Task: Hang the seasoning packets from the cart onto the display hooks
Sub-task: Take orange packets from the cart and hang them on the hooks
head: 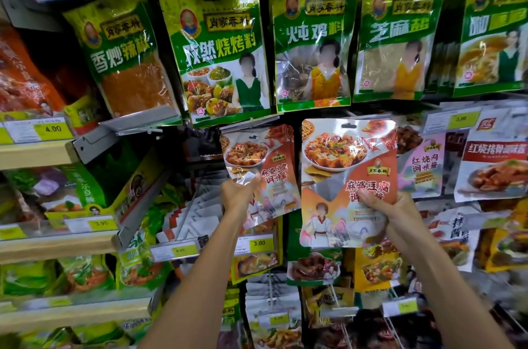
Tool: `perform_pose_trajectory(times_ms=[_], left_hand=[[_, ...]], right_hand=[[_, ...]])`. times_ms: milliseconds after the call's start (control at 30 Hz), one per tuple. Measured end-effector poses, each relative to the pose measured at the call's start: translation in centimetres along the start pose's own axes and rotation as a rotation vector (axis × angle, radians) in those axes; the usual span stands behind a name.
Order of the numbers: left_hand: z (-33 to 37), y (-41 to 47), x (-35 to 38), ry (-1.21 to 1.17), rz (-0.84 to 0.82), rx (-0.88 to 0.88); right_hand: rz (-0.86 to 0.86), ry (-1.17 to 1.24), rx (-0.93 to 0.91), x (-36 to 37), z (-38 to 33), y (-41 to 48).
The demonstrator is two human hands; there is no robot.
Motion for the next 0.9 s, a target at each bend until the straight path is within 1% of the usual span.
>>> perform_pose_trajectory(times_ms=[267,433,533,600,633,700,733,767,800,867,900], left_hand=[[1.7,2.1,0.6,0.131,0.013,-0.036],[1.5,1.4,0.5,0.21,0.0,0.003],[0.8,0.2,-0.5,0.291,0.034,0.064],[0.6,-0.8,-1.5,0.318,0.04,0.148],[0.6,-1.4,-2.3,0.333,0.068,0.202],[1.1,-3.2,-4.4,0.392,0.207,0.298],[1.5,-4.4,-5.4,0.379,0.27,0.349],[2.0,-5.5,-6.0,0.303,0.263,0.398],[2.5,-6.6,-6.1,0.173,0.172,0.428],[3.9,-8.6,-5.0,-0.094,-0.16,0.422],[4.5,-9.5,-4.4,-0.161,-0.289,0.414]], right_hand=[[0.005,-0.01,0.022,-0.3,0.2,-0.3],[-0.017,-0.019,0.048,0.1,0.5,-0.6],[-0.028,-0.017,0.061,0.5,1.0,-0.8],[-0.046,0.01,0.07,1.0,1.5,-1.0],[-0.06,0.011,0.075,1.4,1.8,-1.1],[-0.079,0.0,0.085,2.1,2.4,-1.4],[-0.079,-0.004,0.096,2.4,2.7,-1.5],[-0.08,-0.009,0.107,2.8,3.1,-1.7],[-0.085,-0.013,0.117,3.3,3.4,-1.8],[-0.104,-0.016,0.129,4.3,3.9,-2.1],[-0.12,-0.012,0.133,4.9,4.2,-2.2]])
Point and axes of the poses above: each hand's wrist, its own y-axis towards the middle knuckle, its own x-axis out of the palm, z = x × y, the point moved 7 cm from there along y, towards the middle knuckle, and after that the axes turned 13 degrees about y, right-handed, at the moved point
